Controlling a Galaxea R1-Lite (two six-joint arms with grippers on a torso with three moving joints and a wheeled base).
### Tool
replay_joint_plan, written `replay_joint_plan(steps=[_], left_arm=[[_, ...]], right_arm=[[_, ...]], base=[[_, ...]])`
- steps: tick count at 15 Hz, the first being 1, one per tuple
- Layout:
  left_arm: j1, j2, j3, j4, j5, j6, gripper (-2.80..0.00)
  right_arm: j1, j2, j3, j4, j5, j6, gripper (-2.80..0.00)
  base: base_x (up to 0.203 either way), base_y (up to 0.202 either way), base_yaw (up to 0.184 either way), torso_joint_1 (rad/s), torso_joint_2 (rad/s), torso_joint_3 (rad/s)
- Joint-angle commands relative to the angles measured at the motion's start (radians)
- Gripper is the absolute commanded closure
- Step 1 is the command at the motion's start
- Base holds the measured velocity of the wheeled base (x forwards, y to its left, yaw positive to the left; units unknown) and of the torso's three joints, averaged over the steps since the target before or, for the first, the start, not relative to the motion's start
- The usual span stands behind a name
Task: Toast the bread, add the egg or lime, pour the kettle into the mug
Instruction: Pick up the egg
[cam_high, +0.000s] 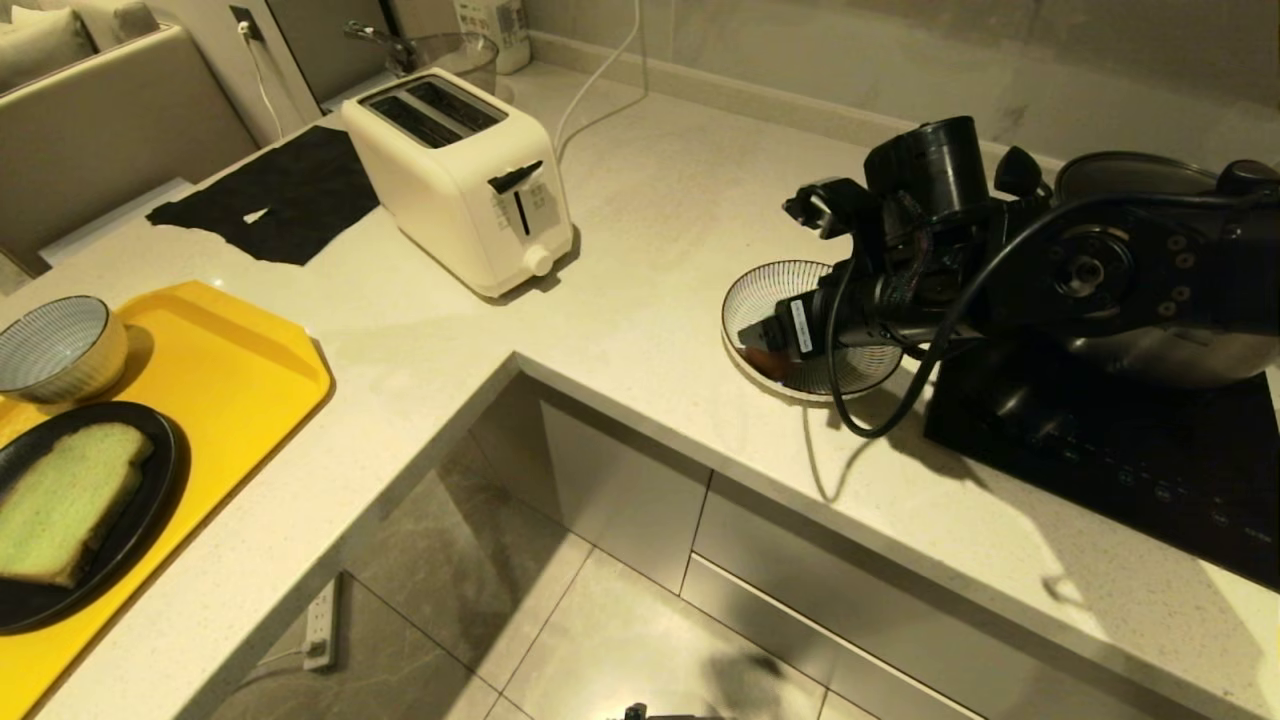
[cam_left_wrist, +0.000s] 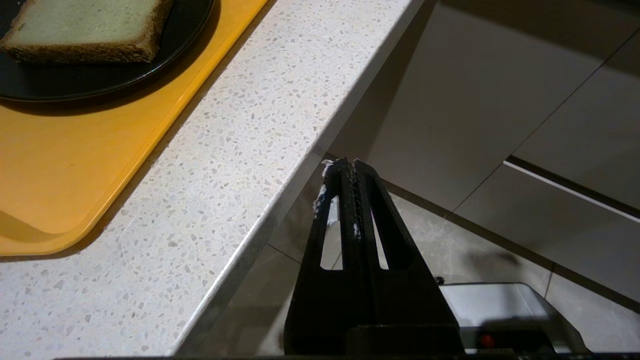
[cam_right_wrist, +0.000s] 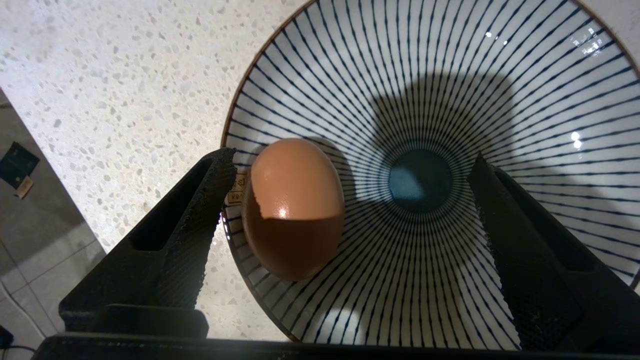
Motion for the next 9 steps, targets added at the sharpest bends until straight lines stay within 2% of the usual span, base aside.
replay_joint_plan(steps=[1, 9], left_arm=[[0.0, 0.001, 0.0, 0.0, 0.001, 0.0, 0.0], [0.0, 0.001, 0.0, 0.0, 0.0, 0.0, 0.0]], right_arm=[[0.001, 0.006, 0.01, 0.002, 0.0, -0.001, -2.8], [-0.001, 0.028, 0.025, 0.0, -0.032, 0.001, -2.8]], base=[[0.0, 0.0, 0.0, 0.0, 0.0, 0.0], [0.0, 0.0, 0.0, 0.0, 0.0, 0.0]])
